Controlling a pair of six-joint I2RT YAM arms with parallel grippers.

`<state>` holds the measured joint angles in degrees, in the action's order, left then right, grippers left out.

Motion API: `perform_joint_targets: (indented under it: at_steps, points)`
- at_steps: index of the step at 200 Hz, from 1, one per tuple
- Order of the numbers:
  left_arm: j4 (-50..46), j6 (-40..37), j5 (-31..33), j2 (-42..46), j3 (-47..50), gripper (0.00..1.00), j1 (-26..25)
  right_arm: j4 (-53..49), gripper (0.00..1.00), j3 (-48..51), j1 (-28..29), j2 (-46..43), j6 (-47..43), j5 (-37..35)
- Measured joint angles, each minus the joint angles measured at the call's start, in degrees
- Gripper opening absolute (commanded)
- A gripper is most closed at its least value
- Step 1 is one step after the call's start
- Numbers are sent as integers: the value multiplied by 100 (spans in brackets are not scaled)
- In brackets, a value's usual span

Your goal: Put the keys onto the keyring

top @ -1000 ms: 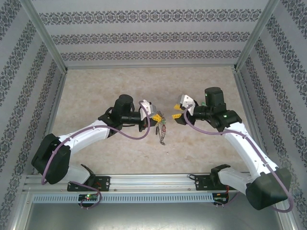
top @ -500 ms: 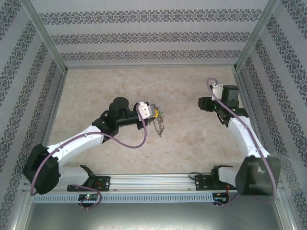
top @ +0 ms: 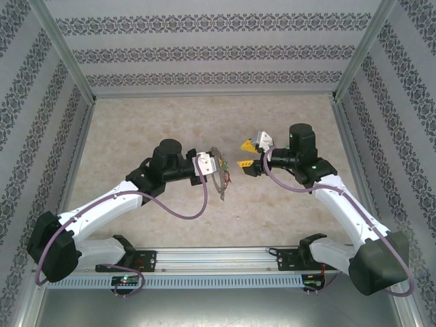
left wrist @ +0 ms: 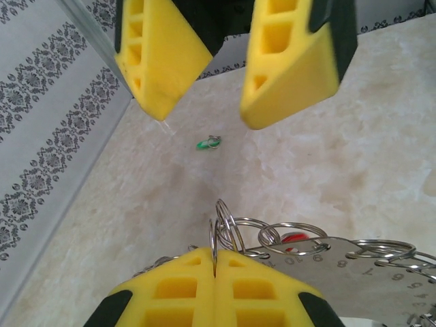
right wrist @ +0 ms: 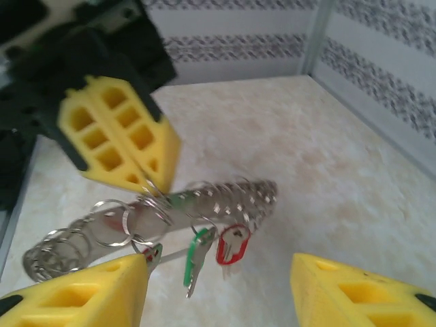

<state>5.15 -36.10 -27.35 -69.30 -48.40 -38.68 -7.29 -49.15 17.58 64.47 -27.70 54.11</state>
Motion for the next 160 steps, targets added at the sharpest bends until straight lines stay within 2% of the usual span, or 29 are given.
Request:
perform_joint_targets:
  at_steps: [26,76,87,116,131,160]
  points:
    - [-9,4,-101,26,-4,0,0,-306,63,-146,181,201,-326,201]
    - [-7,9,-201,136,-44,0,0,-741,62,-369,407,706,-374,389]
    - [-7,9,-223,146,-59,0,-2,-837,56,-444,437,785,-376,455]
    - [-7,13,-240,146,-72,0,0,-1054,31,-601,564,911,-472,564]
    - [-7,31,-243,146,-72,0,0,-1158,23,-625,632,920,-503,592]
    - [-9,33,-188,146,-72,0,0,-1338,15,-636,632,918,-623,570]
